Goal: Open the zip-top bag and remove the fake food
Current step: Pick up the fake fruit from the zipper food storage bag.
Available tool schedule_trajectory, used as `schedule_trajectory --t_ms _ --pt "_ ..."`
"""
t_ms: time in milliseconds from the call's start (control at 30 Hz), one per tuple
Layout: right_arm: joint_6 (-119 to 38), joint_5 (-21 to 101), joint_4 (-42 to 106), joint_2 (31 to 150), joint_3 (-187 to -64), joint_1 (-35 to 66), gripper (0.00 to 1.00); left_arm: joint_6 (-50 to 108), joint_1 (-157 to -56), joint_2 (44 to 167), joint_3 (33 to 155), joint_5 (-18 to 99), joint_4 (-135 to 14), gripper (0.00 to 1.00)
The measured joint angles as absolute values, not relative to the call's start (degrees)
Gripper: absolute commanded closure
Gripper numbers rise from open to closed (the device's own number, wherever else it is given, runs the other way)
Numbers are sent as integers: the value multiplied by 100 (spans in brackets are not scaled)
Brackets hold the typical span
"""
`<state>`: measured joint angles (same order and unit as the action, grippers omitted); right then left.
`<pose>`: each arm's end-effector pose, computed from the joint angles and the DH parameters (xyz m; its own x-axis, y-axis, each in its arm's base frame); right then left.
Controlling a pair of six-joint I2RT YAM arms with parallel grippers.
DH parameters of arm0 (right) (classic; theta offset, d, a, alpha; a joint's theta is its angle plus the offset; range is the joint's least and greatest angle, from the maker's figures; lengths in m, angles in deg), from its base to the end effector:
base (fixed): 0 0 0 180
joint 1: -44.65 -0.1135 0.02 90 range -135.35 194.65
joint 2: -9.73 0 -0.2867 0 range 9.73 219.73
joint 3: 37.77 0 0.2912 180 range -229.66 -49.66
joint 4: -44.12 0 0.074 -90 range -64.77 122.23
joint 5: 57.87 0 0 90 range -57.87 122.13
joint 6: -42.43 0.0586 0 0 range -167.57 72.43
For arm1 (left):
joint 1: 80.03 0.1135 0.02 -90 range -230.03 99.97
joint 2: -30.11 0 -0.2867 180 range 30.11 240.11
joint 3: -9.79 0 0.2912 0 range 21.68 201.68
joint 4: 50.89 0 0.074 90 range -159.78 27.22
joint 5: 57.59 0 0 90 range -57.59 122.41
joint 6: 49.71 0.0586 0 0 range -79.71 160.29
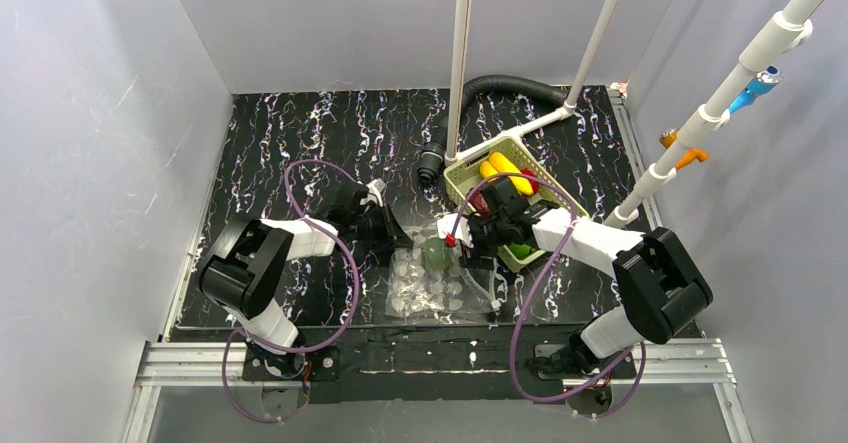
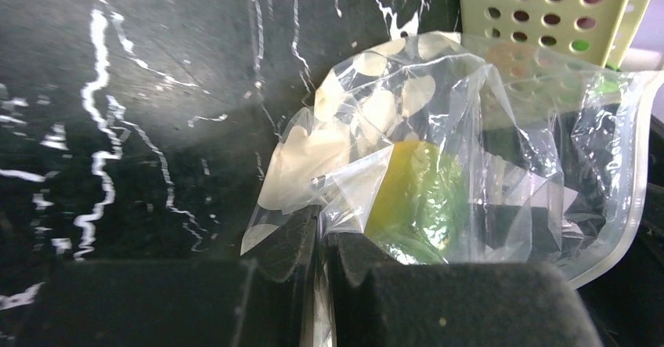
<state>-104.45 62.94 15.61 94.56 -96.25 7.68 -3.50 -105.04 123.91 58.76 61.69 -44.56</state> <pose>0.2429 0.2204 0.1681 0.2729 -0.6949 -0.6653 -0.9581 -0.1338 -0.2532 0.2991 -0.1712 0.1164 -0.9025 -0.2450 -0.3543 0.1262 0.6359 -0.7614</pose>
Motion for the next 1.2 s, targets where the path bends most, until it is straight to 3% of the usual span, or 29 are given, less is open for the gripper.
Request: schedule_trajectory --t_ms 400,1200 --pt "-10430 6134 1381 9629 -9784 558 21 -494 -10926 12360 5856 6189 -4435 87" --pt "-10054 5933 1241 9948 -9909 123 8 -473 -11507 12454 6005 6252 -4542 86"
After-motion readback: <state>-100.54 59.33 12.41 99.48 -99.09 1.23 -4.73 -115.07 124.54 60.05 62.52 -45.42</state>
